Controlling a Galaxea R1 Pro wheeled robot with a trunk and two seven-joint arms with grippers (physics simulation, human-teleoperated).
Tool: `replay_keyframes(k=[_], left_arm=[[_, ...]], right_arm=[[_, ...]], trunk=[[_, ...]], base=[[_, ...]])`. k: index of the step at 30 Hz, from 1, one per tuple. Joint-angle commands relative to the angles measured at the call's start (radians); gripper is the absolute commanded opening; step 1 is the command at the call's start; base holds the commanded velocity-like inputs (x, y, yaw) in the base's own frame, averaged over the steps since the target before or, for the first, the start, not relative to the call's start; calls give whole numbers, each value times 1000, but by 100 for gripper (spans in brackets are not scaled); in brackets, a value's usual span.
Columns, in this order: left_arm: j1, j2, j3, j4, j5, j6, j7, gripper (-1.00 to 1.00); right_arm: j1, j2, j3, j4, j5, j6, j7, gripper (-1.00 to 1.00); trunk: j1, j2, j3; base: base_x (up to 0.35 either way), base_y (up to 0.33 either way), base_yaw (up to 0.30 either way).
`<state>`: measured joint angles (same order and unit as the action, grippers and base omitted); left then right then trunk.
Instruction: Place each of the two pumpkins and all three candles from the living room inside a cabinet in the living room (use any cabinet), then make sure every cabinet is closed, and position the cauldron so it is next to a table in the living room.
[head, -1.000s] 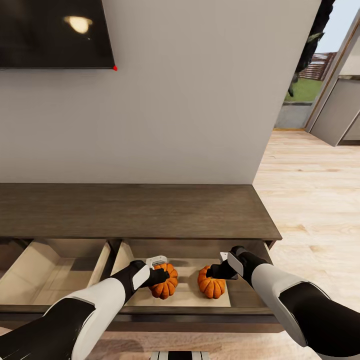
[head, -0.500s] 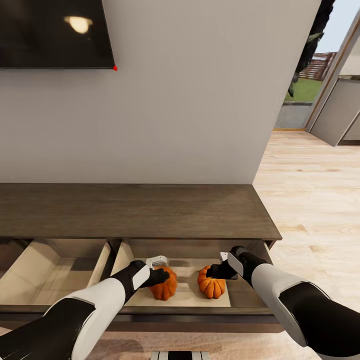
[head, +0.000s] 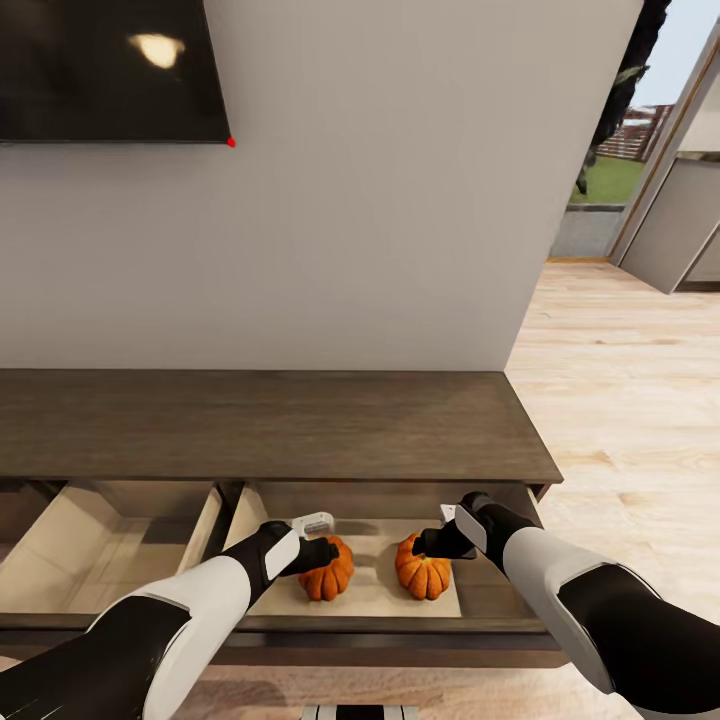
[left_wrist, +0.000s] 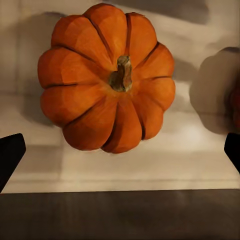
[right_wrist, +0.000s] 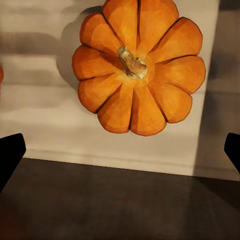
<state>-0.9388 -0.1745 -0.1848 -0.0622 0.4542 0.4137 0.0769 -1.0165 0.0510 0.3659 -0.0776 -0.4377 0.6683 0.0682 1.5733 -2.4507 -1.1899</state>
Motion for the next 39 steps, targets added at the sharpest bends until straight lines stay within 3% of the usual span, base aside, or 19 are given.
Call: replay_keyframes(k=[1,39], left_arm=[[0,0,-7,-2,11,6,6,100],[0,0,-7,-2,11,13,6,100]], right_arm=[[-1,0,8,0,-3,4,4,100],[-1,1,8,11,-3,16,2,100]], trunk=[[0,0,-1],[-4,7,2]], base=[[0,0,0],[0,0,0]])
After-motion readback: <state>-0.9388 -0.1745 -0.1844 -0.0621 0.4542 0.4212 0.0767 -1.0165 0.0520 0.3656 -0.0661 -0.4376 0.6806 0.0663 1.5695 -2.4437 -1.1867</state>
